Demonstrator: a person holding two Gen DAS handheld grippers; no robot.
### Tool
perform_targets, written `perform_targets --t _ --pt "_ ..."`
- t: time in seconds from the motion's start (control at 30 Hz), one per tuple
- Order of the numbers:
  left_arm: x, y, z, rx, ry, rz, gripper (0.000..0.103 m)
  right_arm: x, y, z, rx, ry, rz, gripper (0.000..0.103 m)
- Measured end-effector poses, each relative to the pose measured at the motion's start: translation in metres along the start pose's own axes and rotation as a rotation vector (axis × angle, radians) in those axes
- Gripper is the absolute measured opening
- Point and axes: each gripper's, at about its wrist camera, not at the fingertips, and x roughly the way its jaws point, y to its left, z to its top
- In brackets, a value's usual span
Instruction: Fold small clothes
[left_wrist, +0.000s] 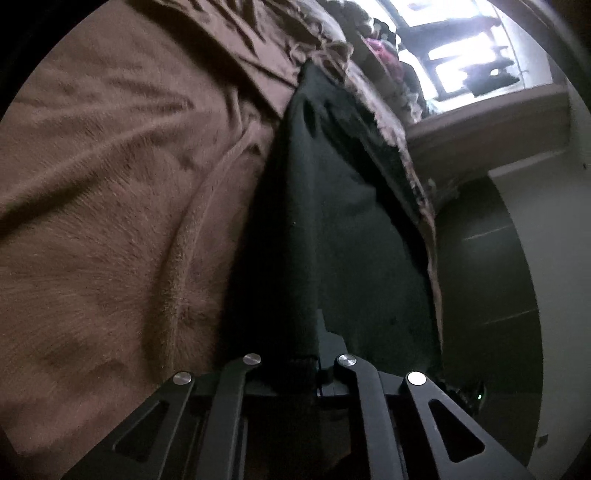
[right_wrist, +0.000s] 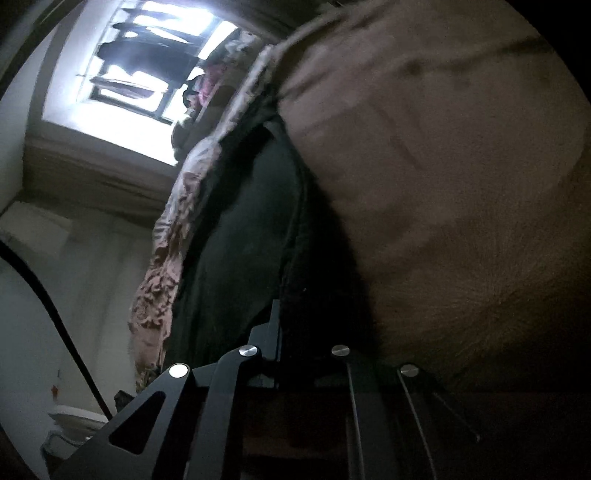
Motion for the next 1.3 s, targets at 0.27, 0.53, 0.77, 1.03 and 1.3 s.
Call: perform_targets --t 0.27,0.53,0.77,1.03,1.3 --pt "-0.045 -0.028 -0.005 0.021 -0.077 -0.084 0.009 -0.038 0.033 -0.009 -0.057 -0.031 0.035 0.005" --pt "-0.095 -0.049 -0.02 0.043 -0.127 -0.138 0.009 -0.074 0.048 -0.024 -0.086 -0.043 0.086 0.005" --pt "-0.137 -0.051 -0.048 0.007 -0.165 -0.172 0.009 -0.101 0.054 -0.041 -0.077 -0.051 0.096 0.005" --pt "-0.176 -0.051 -0.084 -0.01 -0.203 -0.2 0.009 -0.135 0.057 -0.061 -0.094 -0.053 0.132 0.005" --pt "-0.205 -0.054 -0.118 -0.003 -0.228 -0.215 0.009 -0.145 0.056 -0.071 -0.121 -0.053 0.186 0.005"
